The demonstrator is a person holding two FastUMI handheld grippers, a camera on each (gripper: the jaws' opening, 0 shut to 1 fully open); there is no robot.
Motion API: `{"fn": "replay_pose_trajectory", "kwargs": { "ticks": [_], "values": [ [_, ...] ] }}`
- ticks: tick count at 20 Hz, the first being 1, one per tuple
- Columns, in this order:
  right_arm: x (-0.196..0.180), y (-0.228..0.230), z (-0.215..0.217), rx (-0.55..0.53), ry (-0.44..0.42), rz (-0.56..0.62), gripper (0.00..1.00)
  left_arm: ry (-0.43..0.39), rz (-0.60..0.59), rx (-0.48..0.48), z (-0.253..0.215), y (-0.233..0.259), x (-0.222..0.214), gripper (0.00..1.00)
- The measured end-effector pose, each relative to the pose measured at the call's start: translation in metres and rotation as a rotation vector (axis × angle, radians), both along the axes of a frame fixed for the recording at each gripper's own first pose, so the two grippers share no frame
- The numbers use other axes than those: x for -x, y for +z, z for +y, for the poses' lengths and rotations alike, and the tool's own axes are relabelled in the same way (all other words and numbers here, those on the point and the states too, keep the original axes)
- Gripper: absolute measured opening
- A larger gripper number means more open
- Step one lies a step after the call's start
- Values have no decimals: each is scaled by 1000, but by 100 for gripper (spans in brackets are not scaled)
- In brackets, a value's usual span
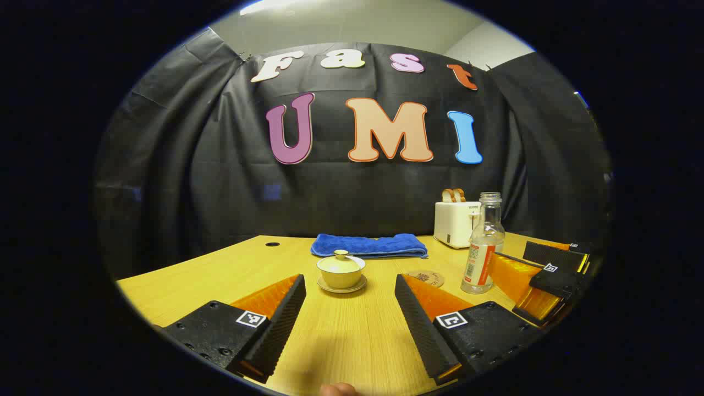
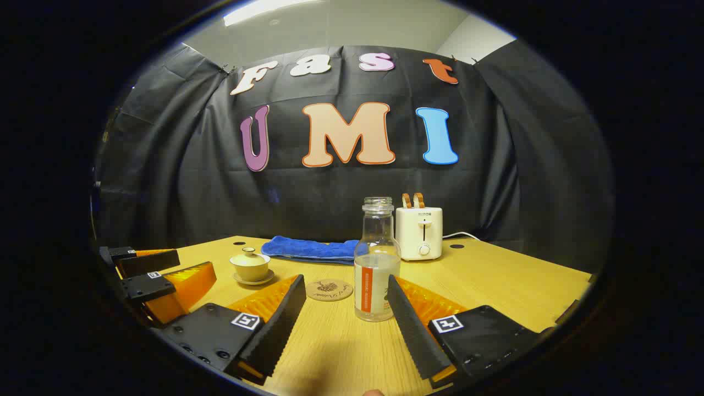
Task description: Open the teacup lid with one hand, grasp the water bottle and pour water into the teacup with the other hand; after pouring, place the water bottle on the coaster and then close the teacup lid.
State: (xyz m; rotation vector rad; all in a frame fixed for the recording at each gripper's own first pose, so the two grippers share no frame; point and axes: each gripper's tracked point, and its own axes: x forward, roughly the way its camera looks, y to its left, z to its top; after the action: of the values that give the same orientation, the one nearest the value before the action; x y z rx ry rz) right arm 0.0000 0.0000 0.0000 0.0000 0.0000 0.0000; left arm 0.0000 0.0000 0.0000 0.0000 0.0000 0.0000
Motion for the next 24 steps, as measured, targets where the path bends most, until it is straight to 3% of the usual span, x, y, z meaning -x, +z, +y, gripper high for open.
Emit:
{"fn": "replay_pose_trajectory", "kwargs": {
  "ticks": [4, 5, 11, 12, 16, 17, 18, 19, 24],
  "values": [
    [0, 1, 0, 1, 0, 2, 100, 3, 0, 1, 1, 1, 0, 96],
    [1, 1, 0, 1, 0, -1, 96, 3, 1, 1, 1, 1, 0, 95],
    [0, 1, 0, 2, 0, 0, 96, 4, 0, 1, 1, 1, 1, 96],
    [0, 1, -1, 2, 0, -1, 90, 4, 1, 1, 1, 1, 0, 95],
    [0, 1, 0, 2, 0, 1, 100, 4, 1, 1, 1, 1, 0, 95],
    [1, 0, -1, 2, 0, 0, 100, 4, 1, 1, 1, 0, 0, 95],
    [0, 1, -1, 2, 0, -1, 90, 4, 1, 1, 1, 1, 0, 95],
    [0, 0, -1, 2, 0, 0, 96, 4, 1, 1, 0, 1, 0, 95],
    [0, 1, -1, 2, 1, 0, 96, 9, 1, 1, 3, 2, 0, 96]
  ]
}}
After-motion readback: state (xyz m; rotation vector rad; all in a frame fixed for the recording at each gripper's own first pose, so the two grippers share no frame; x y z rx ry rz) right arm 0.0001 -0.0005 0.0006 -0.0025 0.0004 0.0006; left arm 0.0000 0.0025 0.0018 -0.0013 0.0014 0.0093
